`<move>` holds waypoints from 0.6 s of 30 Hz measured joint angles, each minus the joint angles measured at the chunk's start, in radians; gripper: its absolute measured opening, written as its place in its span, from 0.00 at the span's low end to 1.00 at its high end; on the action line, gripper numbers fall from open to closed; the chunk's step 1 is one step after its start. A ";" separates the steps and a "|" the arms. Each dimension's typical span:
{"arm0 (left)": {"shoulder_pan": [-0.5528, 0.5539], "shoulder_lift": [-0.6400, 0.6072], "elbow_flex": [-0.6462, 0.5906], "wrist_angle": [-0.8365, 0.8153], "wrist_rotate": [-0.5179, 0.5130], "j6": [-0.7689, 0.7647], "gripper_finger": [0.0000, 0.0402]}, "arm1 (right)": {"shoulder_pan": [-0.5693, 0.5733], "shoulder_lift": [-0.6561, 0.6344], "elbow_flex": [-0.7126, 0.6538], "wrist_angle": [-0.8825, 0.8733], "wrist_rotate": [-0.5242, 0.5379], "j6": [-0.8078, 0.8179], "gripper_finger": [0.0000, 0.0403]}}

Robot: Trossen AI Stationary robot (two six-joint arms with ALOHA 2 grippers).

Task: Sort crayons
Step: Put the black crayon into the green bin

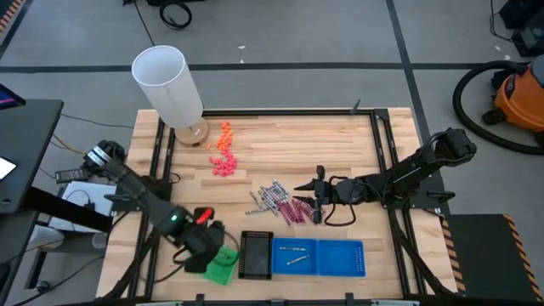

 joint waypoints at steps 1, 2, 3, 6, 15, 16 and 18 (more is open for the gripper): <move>-0.019 0.008 0.000 0.012 0.001 -0.020 0.04 | 0.000 0.000 0.000 0.001 0.000 0.000 0.31; -0.036 0.014 -0.001 0.015 0.000 -0.040 0.04 | 0.000 0.000 0.000 0.005 0.000 0.000 0.32; -0.052 0.018 -0.002 0.021 -0.001 -0.059 0.04 | 0.000 0.000 0.000 0.004 0.000 0.000 0.32; -0.089 0.039 0.000 0.042 -0.022 -0.100 0.04 | 0.000 0.000 0.000 0.004 0.000 0.000 0.32; -0.123 0.164 -0.001 0.108 -0.008 -0.095 0.05 | 0.000 0.000 0.000 0.003 0.000 0.000 0.32; -0.123 0.180 -0.001 0.115 0.005 -0.078 0.05 | 0.000 0.000 0.000 0.004 0.000 0.000 0.32; -0.123 0.209 -0.001 0.118 0.021 -0.053 0.05 | 0.000 0.000 0.000 0.004 0.000 0.002 0.32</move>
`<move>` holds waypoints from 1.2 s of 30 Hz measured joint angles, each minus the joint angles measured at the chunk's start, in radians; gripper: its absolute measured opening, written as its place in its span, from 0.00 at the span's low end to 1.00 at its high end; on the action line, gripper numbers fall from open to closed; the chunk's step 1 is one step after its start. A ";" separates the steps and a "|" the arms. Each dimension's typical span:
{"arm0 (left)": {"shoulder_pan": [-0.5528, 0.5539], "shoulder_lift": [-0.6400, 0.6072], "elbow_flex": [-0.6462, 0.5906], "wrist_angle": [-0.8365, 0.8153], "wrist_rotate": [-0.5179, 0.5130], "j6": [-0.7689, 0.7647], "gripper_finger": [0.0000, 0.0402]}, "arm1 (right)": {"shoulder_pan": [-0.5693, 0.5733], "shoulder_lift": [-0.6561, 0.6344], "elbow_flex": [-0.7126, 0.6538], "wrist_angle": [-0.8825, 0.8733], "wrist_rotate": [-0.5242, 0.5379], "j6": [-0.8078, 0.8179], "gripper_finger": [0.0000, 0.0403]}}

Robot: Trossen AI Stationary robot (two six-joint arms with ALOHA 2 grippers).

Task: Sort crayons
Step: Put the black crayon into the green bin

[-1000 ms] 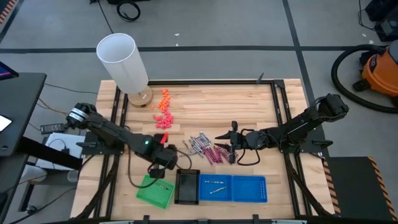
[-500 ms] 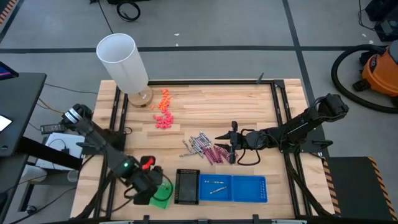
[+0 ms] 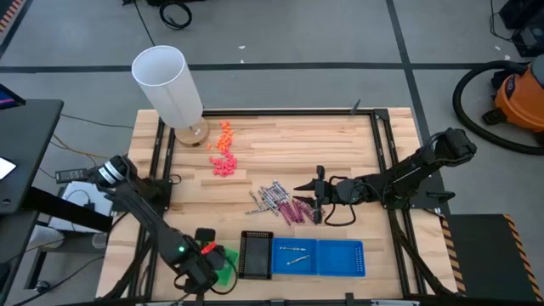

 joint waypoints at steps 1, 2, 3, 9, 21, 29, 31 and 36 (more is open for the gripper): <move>0.000 0.013 0.000 -0.001 0.010 0.006 0.05 | 0.000 0.000 0.000 0.000 0.000 0.002 0.32; 0.001 0.025 0.000 -0.002 0.014 0.019 0.05 | 0.000 0.000 0.000 0.000 0.000 0.002 0.32; 0.000 0.036 0.000 -0.001 0.019 0.031 0.05 | 0.000 0.000 0.000 0.000 0.000 0.002 0.32; 0.006 0.079 0.000 -0.003 0.017 0.050 0.07 | 0.000 0.000 0.000 0.000 0.000 0.002 0.32; 0.023 0.102 0.000 -0.040 0.019 0.042 0.28 | 0.000 0.000 0.000 0.000 0.000 0.001 0.32; 0.079 0.088 0.001 -0.039 -0.020 0.057 0.29 | 0.001 0.000 0.000 -0.001 -0.004 0.001 0.32; 0.094 0.092 0.001 -0.037 -0.037 0.055 0.29 | 0.002 0.000 0.000 -0.001 -0.006 0.001 0.32; 0.126 0.093 0.001 -0.009 -0.085 0.058 0.29 | 0.001 0.000 0.000 -0.001 -0.011 0.000 0.32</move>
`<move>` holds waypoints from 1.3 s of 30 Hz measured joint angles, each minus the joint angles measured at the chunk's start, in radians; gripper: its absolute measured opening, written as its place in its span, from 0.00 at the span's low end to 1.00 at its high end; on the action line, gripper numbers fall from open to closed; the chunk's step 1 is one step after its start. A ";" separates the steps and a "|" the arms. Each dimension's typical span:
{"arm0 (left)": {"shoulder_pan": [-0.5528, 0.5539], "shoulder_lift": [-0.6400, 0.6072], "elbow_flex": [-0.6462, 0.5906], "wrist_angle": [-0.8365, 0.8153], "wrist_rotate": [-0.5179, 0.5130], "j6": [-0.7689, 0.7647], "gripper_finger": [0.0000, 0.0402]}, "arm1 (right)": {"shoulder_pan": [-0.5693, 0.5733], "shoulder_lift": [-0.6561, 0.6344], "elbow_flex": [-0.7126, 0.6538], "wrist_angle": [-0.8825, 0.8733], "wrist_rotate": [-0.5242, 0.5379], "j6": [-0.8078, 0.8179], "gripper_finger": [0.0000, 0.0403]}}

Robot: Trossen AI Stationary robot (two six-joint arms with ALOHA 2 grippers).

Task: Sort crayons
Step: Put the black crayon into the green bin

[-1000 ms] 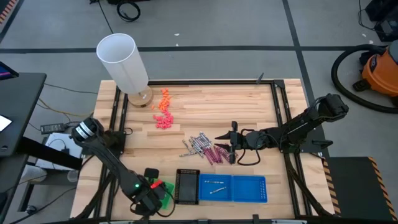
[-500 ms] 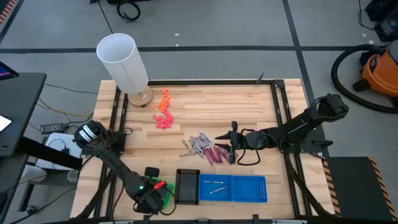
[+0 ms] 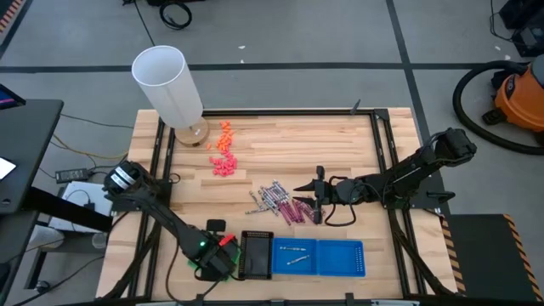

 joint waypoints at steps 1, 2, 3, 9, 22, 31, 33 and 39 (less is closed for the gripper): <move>0.006 0.000 0.000 -0.006 -0.016 -0.008 0.29 | 0.000 0.000 0.000 0.000 0.000 0.000 0.32; 0.013 0.000 0.000 -0.010 -0.024 -0.020 0.29 | 0.000 0.000 0.000 0.000 -0.003 0.000 0.32; 0.020 0.000 0.000 -0.017 -0.029 -0.030 0.29 | 0.000 0.000 0.000 0.000 -0.005 0.000 0.32; 0.052 0.000 0.000 -0.068 -0.055 -0.086 0.29 | 0.000 0.000 0.000 0.000 -0.007 -0.001 0.32; 0.113 -0.126 0.039 -0.082 -0.008 0.121 0.29 | 0.000 0.000 0.000 0.000 -0.007 -0.002 0.32; 0.241 -0.129 0.006 0.034 -0.060 0.314 0.29 | 0.000 0.000 0.000 -0.001 -0.007 -0.006 0.32; 0.272 -0.127 -0.009 0.083 -0.061 0.368 0.29 | 0.000 0.000 0.000 -0.003 -0.007 -0.006 0.32; 0.361 -0.125 -0.042 0.142 -0.060 0.482 0.29 | 0.000 0.000 0.000 -0.008 -0.007 -0.007 0.32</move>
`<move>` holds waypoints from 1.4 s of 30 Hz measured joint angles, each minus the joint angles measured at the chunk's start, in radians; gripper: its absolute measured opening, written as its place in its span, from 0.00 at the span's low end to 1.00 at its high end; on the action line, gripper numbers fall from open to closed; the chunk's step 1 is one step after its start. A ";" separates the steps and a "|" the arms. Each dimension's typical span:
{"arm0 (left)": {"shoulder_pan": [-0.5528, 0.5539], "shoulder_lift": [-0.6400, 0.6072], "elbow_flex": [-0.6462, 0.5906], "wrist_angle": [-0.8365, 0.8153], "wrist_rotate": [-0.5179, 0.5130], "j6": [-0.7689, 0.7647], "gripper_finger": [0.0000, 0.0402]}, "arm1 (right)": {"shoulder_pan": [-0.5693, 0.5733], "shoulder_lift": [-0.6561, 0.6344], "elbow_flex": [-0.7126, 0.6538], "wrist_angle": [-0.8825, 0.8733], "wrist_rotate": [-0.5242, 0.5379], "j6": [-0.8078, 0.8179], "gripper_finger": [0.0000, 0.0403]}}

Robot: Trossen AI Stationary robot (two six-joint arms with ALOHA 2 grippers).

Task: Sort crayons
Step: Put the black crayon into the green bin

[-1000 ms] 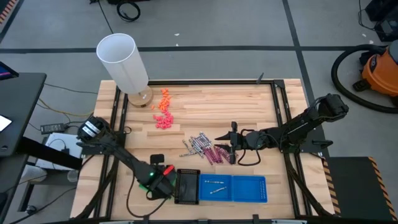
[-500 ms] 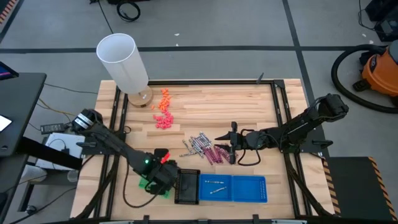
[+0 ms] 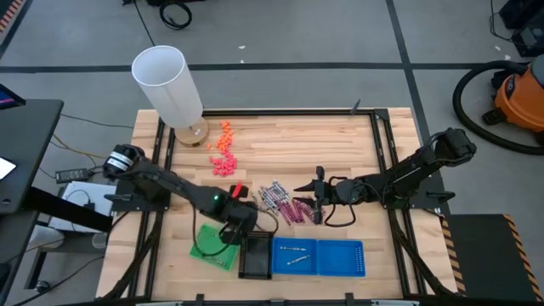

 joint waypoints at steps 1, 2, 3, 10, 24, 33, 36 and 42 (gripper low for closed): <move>0.013 0.000 -0.011 0.015 0.000 0.015 0.29 | 0.000 0.000 0.000 -0.002 0.000 0.000 0.31; 0.026 0.000 -0.023 0.036 0.000 0.032 0.29 | 0.000 0.000 0.000 -0.004 0.000 0.000 0.32; 0.037 0.000 -0.037 0.061 0.000 0.052 0.29 | 0.000 0.000 0.000 -0.005 0.000 -0.001 0.32; 0.115 0.001 -0.119 0.187 0.022 0.181 0.29 | -0.001 0.000 0.000 -0.006 0.000 -0.003 0.32; 0.183 0.060 -0.130 0.335 0.177 0.079 0.29 | -0.037 0.000 0.000 -0.013 0.000 -0.010 0.32; 0.137 0.120 -0.128 0.353 0.103 -0.075 0.29 | -0.037 0.000 0.000 -0.014 0.000 -0.003 0.31; 0.128 0.135 -0.130 0.351 0.070 -0.094 0.29 | -0.036 0.000 0.000 -0.012 0.000 -0.003 0.32; 0.119 0.142 -0.128 0.350 0.062 -0.103 0.29 | -0.035 0.000 0.000 -0.011 0.000 0.000 0.32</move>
